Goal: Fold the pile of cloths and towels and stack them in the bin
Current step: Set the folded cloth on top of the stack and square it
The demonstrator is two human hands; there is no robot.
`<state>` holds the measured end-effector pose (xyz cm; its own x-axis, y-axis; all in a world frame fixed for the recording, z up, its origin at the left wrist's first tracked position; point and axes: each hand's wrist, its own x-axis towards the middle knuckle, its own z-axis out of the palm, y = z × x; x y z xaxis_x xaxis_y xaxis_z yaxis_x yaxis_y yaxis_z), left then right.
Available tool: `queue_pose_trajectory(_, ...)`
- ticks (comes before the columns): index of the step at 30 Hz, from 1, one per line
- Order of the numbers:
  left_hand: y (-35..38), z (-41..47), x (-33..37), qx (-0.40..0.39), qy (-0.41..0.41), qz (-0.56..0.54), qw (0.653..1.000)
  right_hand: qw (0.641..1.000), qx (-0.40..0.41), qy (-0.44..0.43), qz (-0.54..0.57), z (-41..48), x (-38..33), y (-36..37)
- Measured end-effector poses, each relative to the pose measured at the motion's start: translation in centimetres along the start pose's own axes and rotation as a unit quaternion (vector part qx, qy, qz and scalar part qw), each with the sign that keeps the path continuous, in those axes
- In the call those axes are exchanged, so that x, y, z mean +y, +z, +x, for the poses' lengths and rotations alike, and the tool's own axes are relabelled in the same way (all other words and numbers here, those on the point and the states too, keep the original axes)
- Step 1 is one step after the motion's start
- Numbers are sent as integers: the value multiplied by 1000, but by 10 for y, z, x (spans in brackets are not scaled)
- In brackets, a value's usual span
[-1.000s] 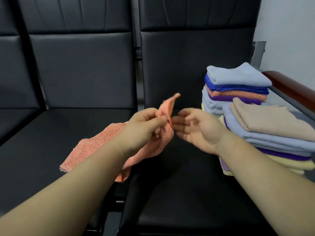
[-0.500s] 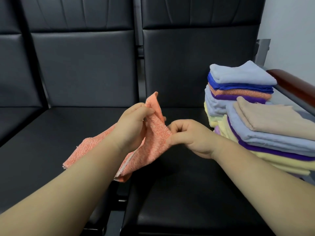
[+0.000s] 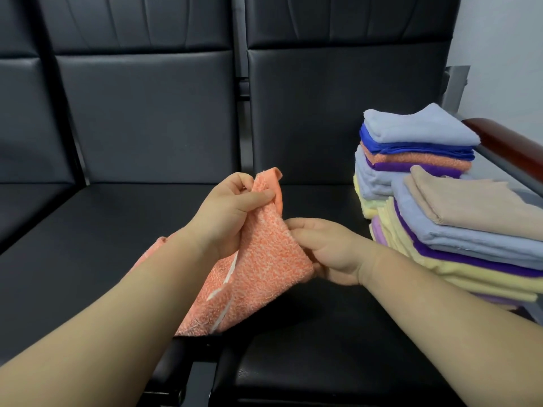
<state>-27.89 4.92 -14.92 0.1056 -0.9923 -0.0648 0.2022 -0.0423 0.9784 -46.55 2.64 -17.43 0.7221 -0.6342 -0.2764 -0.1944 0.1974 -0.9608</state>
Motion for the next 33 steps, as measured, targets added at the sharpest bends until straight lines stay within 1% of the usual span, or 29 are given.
queue_pose_trajectory(2, 0, 0, 3, 12, 5, -10, 1000, 999, 34, -28, 2, 1, -3, -1)
queue_pose_trajectory(5, -3, 0, 9, 19, 8, -41, 999, 986, 135, -91, 34, 5, -9, -10)
queue_pose_trajectory(7, -2, -1, 12, 27, -1, -54, 998, 973, 190, -118, 54, 6, -14, -21)
queue_pose_trajectory(9, -1, -2, 12, 27, -9, -65, 998, 968, 215, -130, 14, 7, -15, -30)
queue_pose_trajectory(11, 1, -3, 13, 39, -15, -89, 995, 968, 206, -137, -45, 4, -15, -35)
queue_pose_trajectory(13, 3, 1, 14, 88, -32, -144, 985, 972, 172, -129, -92, 1, -13, -38)
queue_pose_trajectory(15, 3, 4, 13, 124, -56, -187, 973, 975, 133, -101, -145, -2, -12, -41)
queue_pose_trajectory(18, 5, 3, 7, 104, -80, -183, 974, 968, 100, -65, -223, -8, -16, -43)
queue_pose_trajectory(20, 7, 1, 6, 91, -86, -170, 977, 954, 102, -51, -276, -9, -19, -44)
queue_pose_trajectory(22, 6, 1, 8, 90, -73, -118, 986, 939, 115, -45, -320, -9, -19, -46)
queue_pose_trajectory(23, 5, 1, 9, 86, -49, -59, 993, 935, 123, -42, -331, -9, -18, -48)
queue_pose_trajectory(24, 2, 1, 10, 73, -7, 40, 997, 932, 130, -41, -335, -10, -18, -49)
queue_pose_trajectory(25, 0, -1, 11, 45, 42, 168, 984, 931, 136, -40, -338, -10, -18, -50)
queue_pose_trajectory(26, -1, -3, 13, -3, 76, 293, 953, 928, 142, -42, -343, -10, -18, -50)
queue_pose_trajectory(27, 0, -5, 14, -62, 85, 395, 913, 924, 149, -46, -350, -10, -19, -51)
queue_pose_trajectory(28, 1, -6, 15, -113, 78, 469, 872, 920, 159, -54, -354, -10, -19, -51)
queue_pose_trajectory(29, 1, -6, 15, -138, 66, 523, 839, 920, 168, -64, -349, -11, -20, -51)
queue_pose_trajectory(30, 1, -6, 15, -141, 56, 556, 817, 922, 173, -71, -338, -11, -21, -50)
queue_pose_trajectory(31, 0, -5, 15, -131, 53, 568, 811, 927, 173, -77, -322, -11, -21, -51)
queue_pose_trajectory(32, -2, -4, 15, -120, 54, 554, 822, 936, 169, -82, -298, -11, -22, -51)
queue_pose_trajectory(33, -4, -3, 16, -113, 51, 524, 843, 947, 164, -89, -263, -10, -23, -52)
